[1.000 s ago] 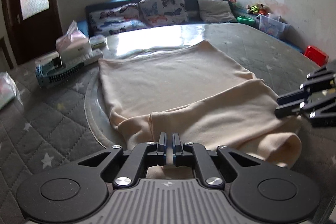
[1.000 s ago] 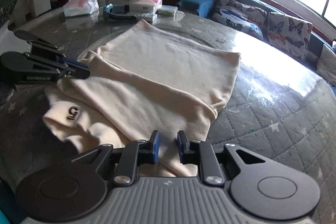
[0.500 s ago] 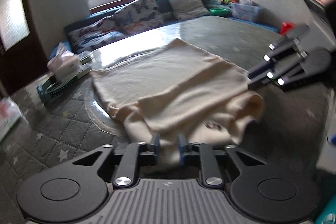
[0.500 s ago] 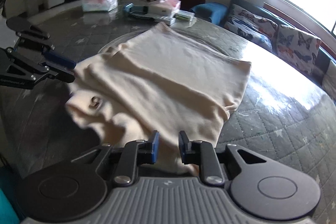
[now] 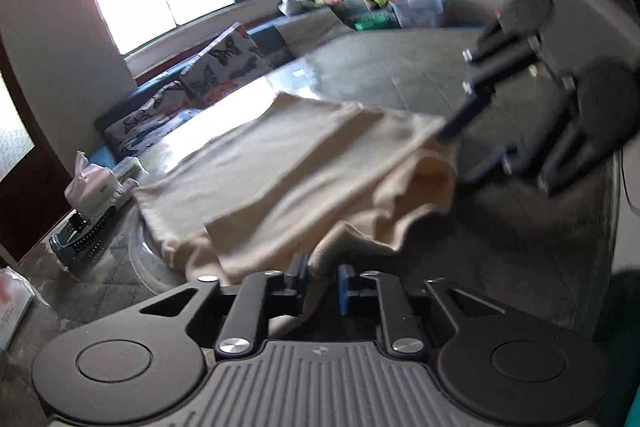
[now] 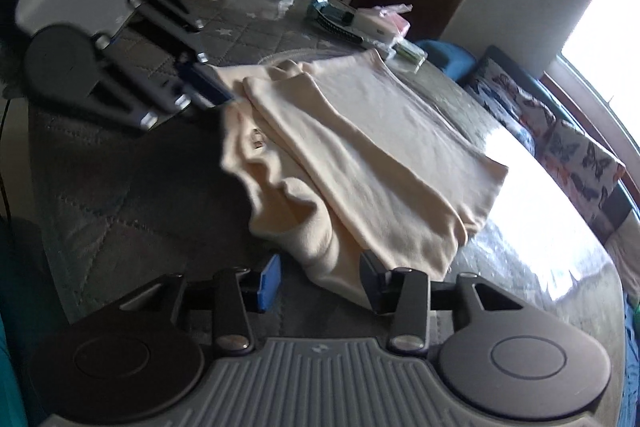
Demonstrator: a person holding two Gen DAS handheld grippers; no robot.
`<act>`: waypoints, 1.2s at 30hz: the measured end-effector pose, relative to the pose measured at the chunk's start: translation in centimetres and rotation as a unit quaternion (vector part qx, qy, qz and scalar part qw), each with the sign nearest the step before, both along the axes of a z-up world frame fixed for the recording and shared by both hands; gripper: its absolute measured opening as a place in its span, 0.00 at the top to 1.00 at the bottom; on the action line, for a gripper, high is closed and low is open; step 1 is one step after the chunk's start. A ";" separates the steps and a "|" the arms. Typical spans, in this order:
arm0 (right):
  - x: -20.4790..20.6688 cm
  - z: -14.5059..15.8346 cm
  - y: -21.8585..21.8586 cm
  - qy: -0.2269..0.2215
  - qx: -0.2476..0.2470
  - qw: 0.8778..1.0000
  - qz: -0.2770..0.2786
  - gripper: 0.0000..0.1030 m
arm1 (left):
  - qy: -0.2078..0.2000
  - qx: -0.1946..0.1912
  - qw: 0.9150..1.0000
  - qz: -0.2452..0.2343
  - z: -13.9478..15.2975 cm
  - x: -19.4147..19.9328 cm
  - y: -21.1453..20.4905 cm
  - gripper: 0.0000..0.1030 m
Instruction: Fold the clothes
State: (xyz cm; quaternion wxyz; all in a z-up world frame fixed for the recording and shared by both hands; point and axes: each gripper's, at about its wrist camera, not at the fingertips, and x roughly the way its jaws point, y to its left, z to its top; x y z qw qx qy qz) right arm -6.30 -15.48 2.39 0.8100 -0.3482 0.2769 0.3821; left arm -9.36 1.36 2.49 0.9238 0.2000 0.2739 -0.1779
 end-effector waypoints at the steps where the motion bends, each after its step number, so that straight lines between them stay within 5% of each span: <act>1: 0.1 0.0 0.2 -0.004 0.001 1.000 0.002 0.57 | 0.000 -0.013 1.000 0.006 0.4 0.4 0.3 0.89; 9: 2.6 -0.2 1.6 -0.008 0.030 1.000 -0.004 0.59 | 0.018 -0.096 0.994 0.053 2.2 4.6 2.5 0.90; 11: 3.8 0.1 1.6 0.010 0.041 0.999 -0.018 0.78 | 0.023 -0.094 0.994 0.050 1.9 4.7 2.5 0.89; 14: 5.4 0.7 1.3 0.045 0.065 0.996 -0.033 0.87 | 0.030 -0.082 0.995 0.049 1.2 4.1 2.8 0.82; 22: 6.7 1.3 0.6 0.075 0.104 0.990 -0.054 0.90 | 0.018 -0.023 0.998 0.052 -0.7 1.4 3.5 0.80; 30: 6.1 1.7 0.5 0.068 0.117 0.989 -0.058 0.91 | 0.000 -0.018 0.998 0.056 -0.2 0.9 3.1 0.94; 36: 5.0 2.7 0.1 0.053 0.120 0.990 -0.054 0.92 | -0.016 -0.021 0.998 0.054 0.9 -0.2 2.7 0.96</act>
